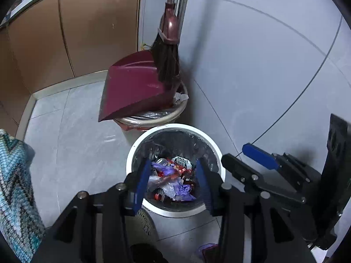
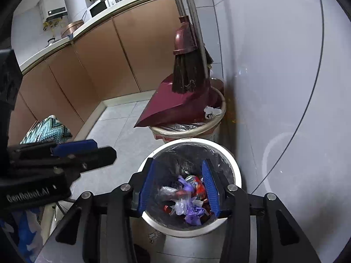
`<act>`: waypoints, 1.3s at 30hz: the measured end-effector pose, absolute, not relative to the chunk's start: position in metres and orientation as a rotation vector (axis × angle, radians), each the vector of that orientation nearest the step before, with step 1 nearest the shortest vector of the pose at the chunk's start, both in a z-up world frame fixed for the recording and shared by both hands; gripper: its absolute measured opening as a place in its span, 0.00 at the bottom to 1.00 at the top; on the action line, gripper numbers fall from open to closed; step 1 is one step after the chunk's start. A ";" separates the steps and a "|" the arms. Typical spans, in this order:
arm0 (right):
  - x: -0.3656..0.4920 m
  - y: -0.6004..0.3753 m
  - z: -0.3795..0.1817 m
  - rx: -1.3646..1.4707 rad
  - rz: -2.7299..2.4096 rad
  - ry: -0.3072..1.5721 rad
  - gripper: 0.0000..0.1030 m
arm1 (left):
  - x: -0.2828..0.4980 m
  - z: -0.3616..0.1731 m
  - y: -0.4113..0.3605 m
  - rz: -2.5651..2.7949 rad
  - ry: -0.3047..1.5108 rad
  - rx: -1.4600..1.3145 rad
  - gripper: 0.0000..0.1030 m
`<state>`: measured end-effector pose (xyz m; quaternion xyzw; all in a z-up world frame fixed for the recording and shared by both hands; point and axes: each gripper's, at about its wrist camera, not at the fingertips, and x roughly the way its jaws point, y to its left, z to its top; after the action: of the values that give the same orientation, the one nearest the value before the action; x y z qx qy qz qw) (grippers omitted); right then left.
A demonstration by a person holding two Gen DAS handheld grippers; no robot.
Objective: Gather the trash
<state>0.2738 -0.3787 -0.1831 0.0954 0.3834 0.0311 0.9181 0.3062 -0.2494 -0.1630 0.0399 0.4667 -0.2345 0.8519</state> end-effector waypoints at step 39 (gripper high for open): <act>0.023 -0.135 0.031 -0.167 0.224 0.407 1.00 | 0.008 0.013 0.063 0.045 0.526 -0.046 0.57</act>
<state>0.0235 -0.1346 0.0310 -0.0829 0.2013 0.1111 0.9697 0.0082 0.0632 0.0133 -0.0230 0.2599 0.0224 0.9651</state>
